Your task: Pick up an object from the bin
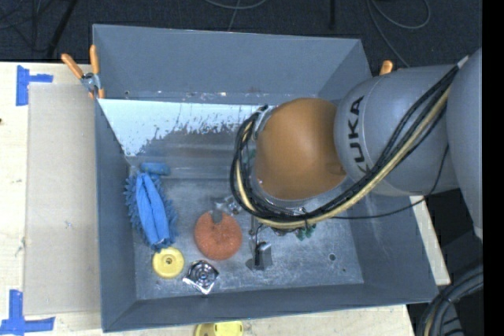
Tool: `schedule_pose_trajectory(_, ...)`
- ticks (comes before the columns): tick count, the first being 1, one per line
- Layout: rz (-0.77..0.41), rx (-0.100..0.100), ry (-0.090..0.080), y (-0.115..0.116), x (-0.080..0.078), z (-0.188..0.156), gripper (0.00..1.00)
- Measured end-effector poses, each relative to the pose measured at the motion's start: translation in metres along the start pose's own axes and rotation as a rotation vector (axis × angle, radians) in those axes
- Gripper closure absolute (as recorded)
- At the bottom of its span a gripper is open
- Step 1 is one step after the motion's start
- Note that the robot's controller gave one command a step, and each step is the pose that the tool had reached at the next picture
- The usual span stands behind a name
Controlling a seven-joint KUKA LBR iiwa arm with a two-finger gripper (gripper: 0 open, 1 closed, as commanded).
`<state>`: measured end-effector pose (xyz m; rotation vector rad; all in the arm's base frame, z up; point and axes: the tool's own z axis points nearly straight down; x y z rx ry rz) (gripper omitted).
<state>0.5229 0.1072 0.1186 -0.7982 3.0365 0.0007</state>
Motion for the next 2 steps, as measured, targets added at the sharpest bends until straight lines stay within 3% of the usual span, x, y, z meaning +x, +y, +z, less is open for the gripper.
schedule_pose_trajectory(1,0.13,0.0,0.004,0.001,0.013,0.016,0.0)
schedule_pose_trajectory(2,0.209,0.0,-0.007,0.001,-0.003,0.046,1.0)
